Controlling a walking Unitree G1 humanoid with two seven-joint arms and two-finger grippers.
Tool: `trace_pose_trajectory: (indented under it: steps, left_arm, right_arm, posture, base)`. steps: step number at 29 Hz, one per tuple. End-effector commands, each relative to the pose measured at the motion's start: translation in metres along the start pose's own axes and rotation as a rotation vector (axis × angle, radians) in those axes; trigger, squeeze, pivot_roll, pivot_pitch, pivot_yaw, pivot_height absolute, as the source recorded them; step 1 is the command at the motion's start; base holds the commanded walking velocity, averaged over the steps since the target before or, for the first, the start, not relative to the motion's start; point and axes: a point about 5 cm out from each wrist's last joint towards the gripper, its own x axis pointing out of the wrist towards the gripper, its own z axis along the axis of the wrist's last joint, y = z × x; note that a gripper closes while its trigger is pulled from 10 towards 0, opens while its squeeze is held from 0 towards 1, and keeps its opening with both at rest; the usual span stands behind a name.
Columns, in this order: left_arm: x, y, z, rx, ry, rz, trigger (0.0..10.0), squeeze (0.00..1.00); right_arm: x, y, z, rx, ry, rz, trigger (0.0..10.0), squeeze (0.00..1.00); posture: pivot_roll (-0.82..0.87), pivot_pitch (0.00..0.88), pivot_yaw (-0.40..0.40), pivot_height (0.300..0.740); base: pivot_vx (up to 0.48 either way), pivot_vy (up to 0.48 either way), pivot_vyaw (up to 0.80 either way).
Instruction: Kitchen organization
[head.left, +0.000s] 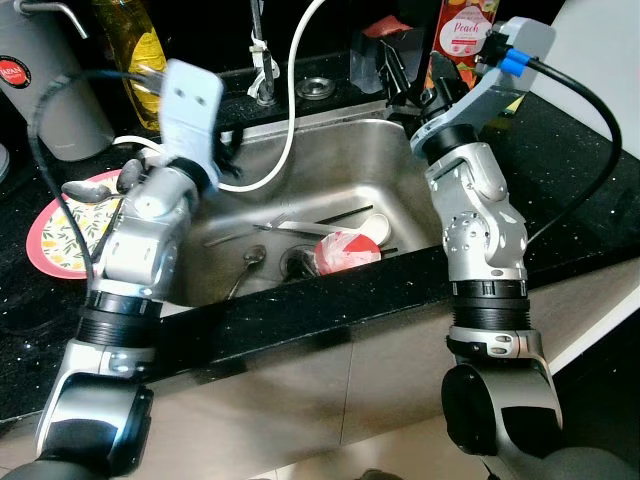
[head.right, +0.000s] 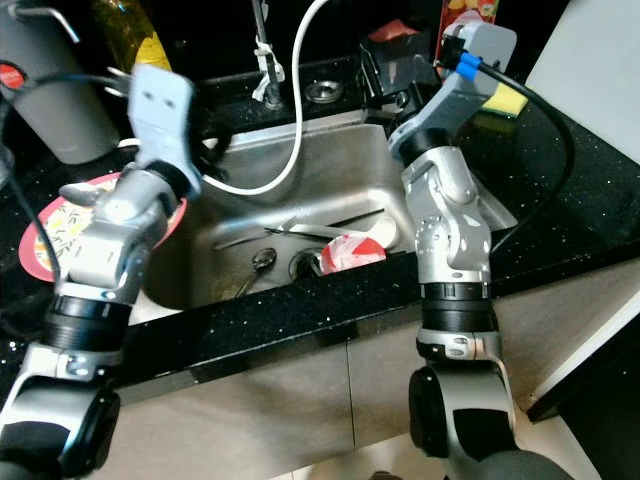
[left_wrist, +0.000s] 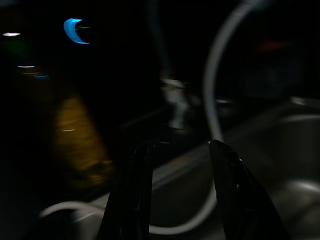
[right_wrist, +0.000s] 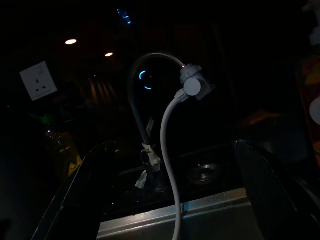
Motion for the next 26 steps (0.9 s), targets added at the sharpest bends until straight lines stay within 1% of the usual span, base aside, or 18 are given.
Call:
trace_pose_trajectory:
  steps: [1, 2, 3, 4, 6, 7, 8, 9, 10, 12, 13, 15, 16, 17, 20, 24, 25, 26]
  left_arm:
    - [-0.006, 0.013, -0.017, 0.02, 0.098, 0.113, 10.0, 0.0]
    - [-0.009, 0.02, -0.025, 0.055, 0.165, 0.155, 10.0, 0.0]
    - [-0.009, 0.02, -0.025, 0.055, 0.165, 0.155, 10.0, 0.0]
    - [-0.012, 0.029, -0.033, 0.072, 0.218, 0.204, 10.0, 0.0]
    - [-0.019, 0.049, -0.048, 0.038, 0.317, 0.284, 10.0, 0.0]
    - [-0.019, 0.049, -0.048, 0.038, 0.317, 0.284, 10.0, 0.0]
    - [-0.02, 0.057, -0.051, 0.047, 0.342, 0.304, 10.0, 0.0]
    - [-0.018, 0.062, -0.054, 0.052, 0.368, 0.283, 10.0, 0.0]
    - [-0.014, 0.067, -0.053, 0.063, 0.381, 0.256, 10.0, 1.0]
    - [-0.007, 0.074, -0.052, 0.057, 0.401, 0.208, 10.0, 1.0]
    - [-0.007, 0.074, -0.052, 0.057, 0.401, 0.208, 10.0, 1.0]
    - [-0.003, 0.081, -0.052, 0.047, 0.421, 0.208, 10.0, 1.0]
    - [-0.002, 0.086, -0.055, 0.022, 0.448, 0.223, 10.0, 1.0]
    - [-0.002, 0.086, -0.055, 0.022, 0.448, 0.223, 10.0, 1.0]
    - [-0.001, 0.089, -0.061, -0.028, 0.492, 0.245, 10.0, 1.0]
    - [-0.001, 0.087, -0.072, -0.102, 0.558, 0.244, 10.0, 1.0]
    - [-0.001, 0.087, -0.072, -0.102, 0.558, 0.244, 10.0, 1.0]
    - [-0.002, 0.085, -0.077, -0.128, 0.583, 0.256, 10.0, 0.0]
  right_arm:
    - [-0.001, 0.01, -0.004, -0.005, 0.01, 0.027, 10.0, 0.0]
    - [-0.001, 0.01, -0.005, -0.003, 0.014, 0.029, 10.0, 0.0]
    - [-0.001, 0.01, -0.005, -0.003, 0.014, 0.029, 10.0, 0.0]
    - [-0.001, 0.011, -0.006, 0.0, 0.019, 0.03, 10.0, 0.0]
    - [-0.001, 0.013, -0.009, 0.005, 0.029, 0.036, 10.0, 0.0]
    - [-0.001, 0.013, -0.009, 0.005, 0.029, 0.036, 10.0, 0.0]
    - [0.0, 0.015, -0.009, 0.007, 0.031, 0.045, 10.0, 0.0]
    - [0.001, 0.016, -0.009, 0.009, 0.031, 0.052, 10.0, 0.0]
    - [0.003, 0.017, -0.009, 0.011, 0.029, 0.057, 10.0, 0.0]
    - [0.004, 0.017, -0.009, 0.016, 0.027, 0.057, 10.0, 0.0]
    - [0.004, 0.017, -0.009, 0.016, 0.027, 0.057, 10.0, 0.0]
    - [0.006, 0.019, -0.01, 0.024, 0.029, 0.061, 10.0, 0.0]
    - [0.007, 0.022, -0.009, 0.022, 0.028, 0.075, 10.0, 0.0]
    - [0.007, 0.022, -0.009, 0.022, 0.028, 0.075, 10.0, 0.0]
    - [0.007, 0.024, -0.008, 0.018, 0.027, 0.088, 10.0, 0.0]
    - [0.003, 0.018, -0.009, 0.012, 0.026, 0.062, 10.0, 0.0]
    - [0.003, 0.018, -0.009, 0.012, 0.026, 0.062, 10.0, 0.0]
    - [0.001, 0.016, -0.009, 0.01, 0.025, 0.055, 10.0, 0.0]
  posture:
    - [0.1, 0.0, 0.085, 0.74]
    - [0.1, 0.0, 0.085, 0.74]
    - [0.1, 0.0, 0.085, 0.74]
    - [0.11, 0.0, 0.082, 0.74]
    - [0.11, 0.0, 0.082, 0.74]
    - [0.11, 0.0, 0.082, 0.74]
    - [0.12, 0.0, 0.074, 0.74]
    - [0.13, 0.0, 0.068, 0.74]
    - [0.13, 0.0, 0.066, 0.74]
    - [0.14, 0.0, 0.06, 0.74]
    - [0.14, 0.0, 0.06, 0.74]
    - [0.14, 0.0, 0.054, 0.74]
    - [0.13, 0.0, 0.066, 0.74]
    - [0.13, 0.0, 0.066, 0.74]
    - [0.13, 0.0, 0.066, 0.74]
    - [0.12, 0.0, 0.081, 0.74]
    - [0.12, 0.0, 0.081, 0.74]
    - [0.11, 0.0, 0.084, 0.74]
  base:
    - [0.0, 0.0, 0.0]
    - [0.0, 0.0, 0.0]
    - [0.0, 0.0, 0.0]
    - [0.0, 0.0, 0.0]
    - [0.0, 0.0, 0.0]
    - [0.0, 0.0, 0.0]
    - [0.0, 0.0, 0.0]
    - [0.0, 0.0, 0.0]
    - [0.0, 0.0, 0.0]
    - [0.0, 0.0, 0.0]
    - [0.0, 0.0, 0.0]
    - [0.0, 0.0, 0.0]
    - [0.0, 0.0, 0.0]
    - [0.0, 0.0, 0.0]
    - [0.0, 0.0, 0.0]
    - [0.0, 0.0, 0.0]
    - [0.0, 0.0, 0.0]
    - [0.0, 0.0, 0.0]
